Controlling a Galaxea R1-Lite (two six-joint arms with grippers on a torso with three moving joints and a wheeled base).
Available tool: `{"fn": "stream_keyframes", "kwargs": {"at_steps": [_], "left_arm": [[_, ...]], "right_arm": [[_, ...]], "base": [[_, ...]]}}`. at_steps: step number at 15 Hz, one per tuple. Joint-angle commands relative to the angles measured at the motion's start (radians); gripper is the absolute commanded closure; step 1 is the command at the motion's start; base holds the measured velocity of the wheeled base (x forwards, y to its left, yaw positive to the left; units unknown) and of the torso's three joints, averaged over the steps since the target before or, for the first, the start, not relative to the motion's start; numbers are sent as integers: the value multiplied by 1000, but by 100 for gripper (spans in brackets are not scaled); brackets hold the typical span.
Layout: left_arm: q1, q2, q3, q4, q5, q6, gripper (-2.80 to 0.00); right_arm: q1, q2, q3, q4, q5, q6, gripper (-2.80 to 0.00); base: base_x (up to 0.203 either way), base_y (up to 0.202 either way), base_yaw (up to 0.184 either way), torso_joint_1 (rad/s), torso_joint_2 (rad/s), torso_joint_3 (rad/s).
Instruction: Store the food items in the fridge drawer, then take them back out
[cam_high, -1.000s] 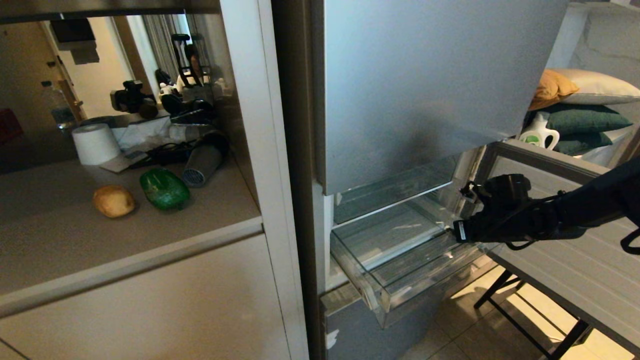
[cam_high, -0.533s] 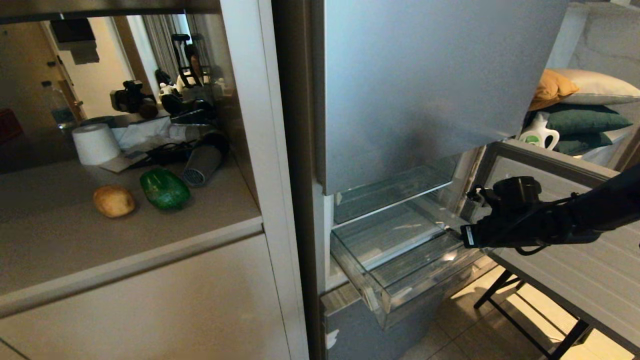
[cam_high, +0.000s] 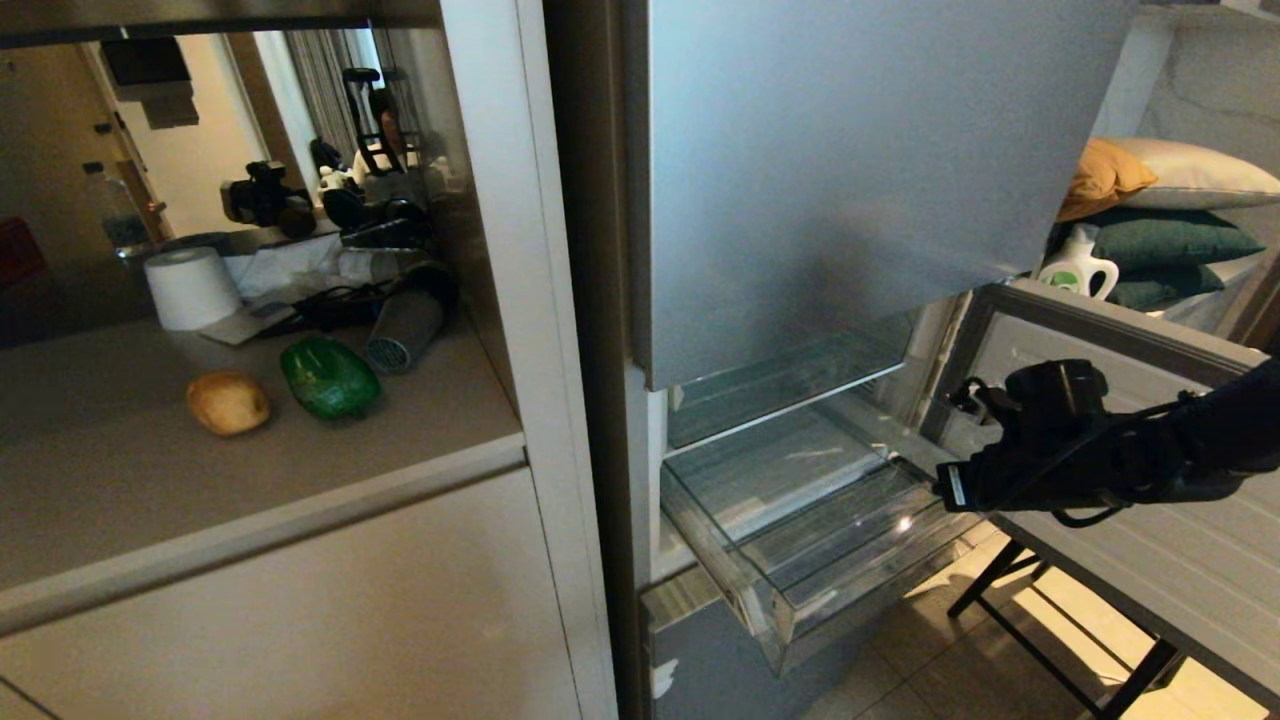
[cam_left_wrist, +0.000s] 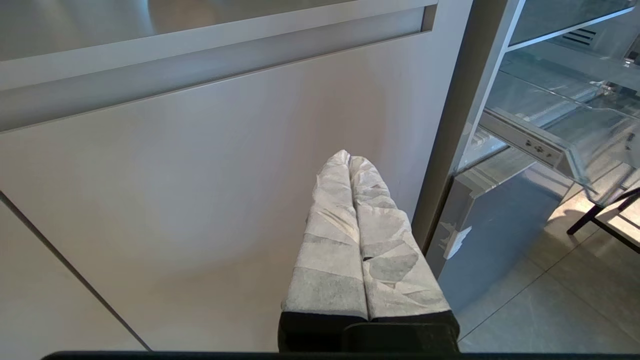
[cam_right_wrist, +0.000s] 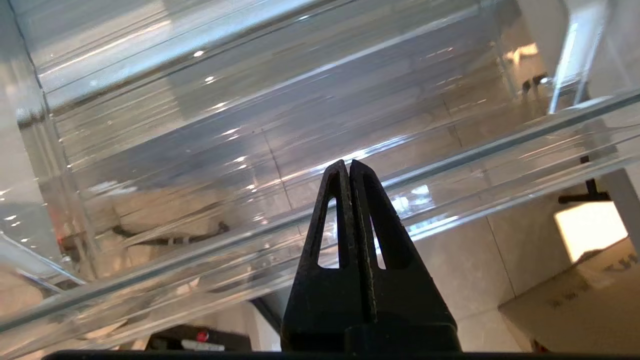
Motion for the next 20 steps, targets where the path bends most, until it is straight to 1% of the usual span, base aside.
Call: {"fn": "stream_keyframes", "kwargs": {"at_steps": [1, 7, 10, 12, 14, 20], "left_arm": [[0, 0, 11, -1, -1, 0, 0], [0, 0, 11, -1, 0, 0, 0], [0, 0, 11, -1, 0, 0, 0], [0, 0, 11, -1, 0, 0, 0], [0, 0, 11, -1, 0, 0, 0], [0, 0, 11, -1, 0, 0, 0]], "right_arm": [[-2, -24, 23, -1, 1, -1, 0], [-3, -106, 121, -2, 1, -16, 0], [-3, -131, 139, -6, 1, -16, 0], [-3, -137, 129, -10, 1, -12, 0], [-2, -130, 119, -40, 3, -11, 0], [-2, -43, 88, -59, 3, -11, 0]], "base": [[0, 0, 0, 0, 0, 0], [0, 0, 0, 0, 0, 0], [0, 0, 0, 0, 0, 0], [0, 0, 0, 0, 0, 0], [0, 0, 0, 0, 0, 0], [0, 0, 0, 0, 0, 0]]}}
